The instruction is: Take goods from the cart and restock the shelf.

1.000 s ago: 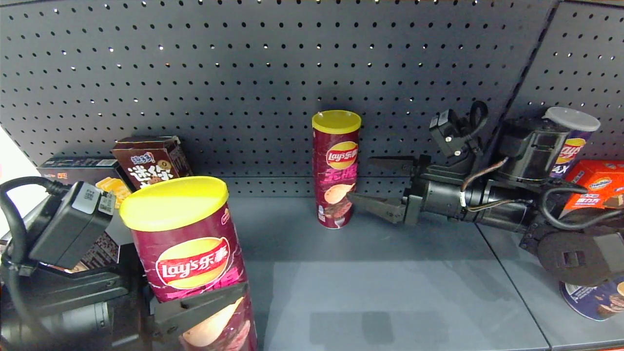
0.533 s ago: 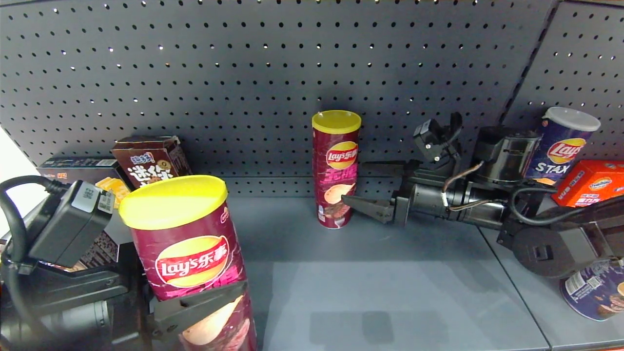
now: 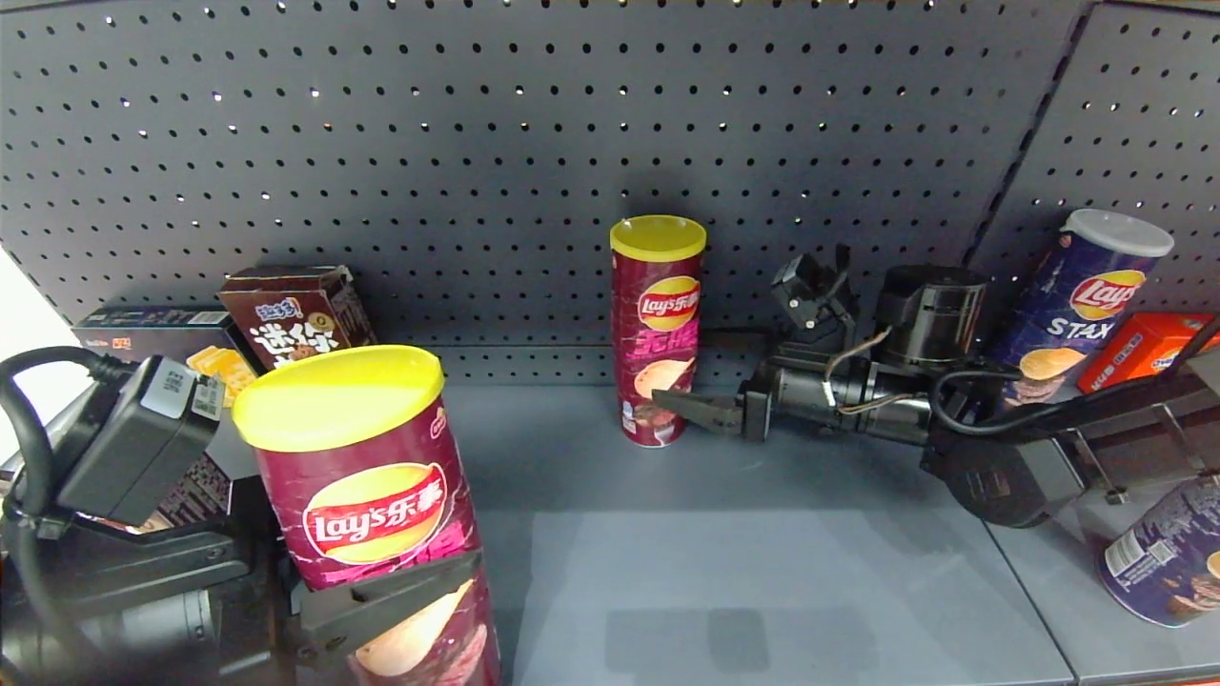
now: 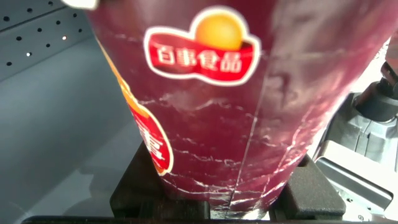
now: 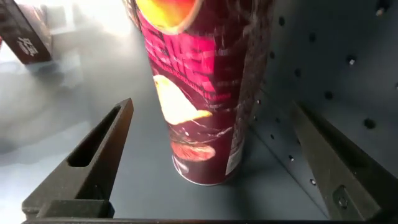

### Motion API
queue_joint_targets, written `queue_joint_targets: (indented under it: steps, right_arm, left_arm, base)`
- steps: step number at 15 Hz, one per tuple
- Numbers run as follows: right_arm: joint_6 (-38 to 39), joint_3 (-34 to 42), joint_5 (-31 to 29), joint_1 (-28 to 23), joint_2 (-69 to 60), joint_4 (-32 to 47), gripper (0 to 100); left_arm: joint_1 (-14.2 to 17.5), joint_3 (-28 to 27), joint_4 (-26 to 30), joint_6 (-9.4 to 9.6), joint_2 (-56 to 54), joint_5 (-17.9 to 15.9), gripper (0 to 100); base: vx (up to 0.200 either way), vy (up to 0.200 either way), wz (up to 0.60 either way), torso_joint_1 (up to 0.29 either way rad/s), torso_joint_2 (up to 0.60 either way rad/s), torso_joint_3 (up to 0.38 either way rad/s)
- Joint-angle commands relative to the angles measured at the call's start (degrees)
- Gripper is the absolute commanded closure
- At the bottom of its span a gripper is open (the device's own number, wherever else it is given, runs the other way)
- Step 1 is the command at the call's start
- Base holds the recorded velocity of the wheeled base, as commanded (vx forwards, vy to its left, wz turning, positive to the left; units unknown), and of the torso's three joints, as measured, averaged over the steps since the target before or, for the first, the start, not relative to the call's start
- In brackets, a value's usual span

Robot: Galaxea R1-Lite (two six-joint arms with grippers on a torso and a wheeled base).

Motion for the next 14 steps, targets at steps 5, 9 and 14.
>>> queue_joint_targets:
  steps: [5, 9, 14]
  right_arm:
    - [-0.34, -3.20, 0.03, 0.73, 4.02, -0.03, 0]
    - [-0.25, -3.99, 0.03, 1.35, 5.51, -0.11, 0]
    - [-0.25, -6.19, -0.15, 2.49, 7.62, -0.03, 0]
  left_arm:
    - [-0.01, 0.20, 0.00, 0.00, -0.05, 0.02, 100]
    - [-0.01, 0.29, 0.00, 0.00, 0.04, 0.02, 100]
    - [-0.01, 0.38, 0.00, 0.00, -0.05, 0.02, 100]
  base:
    - [0.000, 0.000, 0.00, 0.000, 0.00, 0.000]
    - [0.000, 0.000, 0.00, 0.000, 0.00, 0.000]
    - [0.000, 0.000, 0.00, 0.000, 0.00, 0.000]
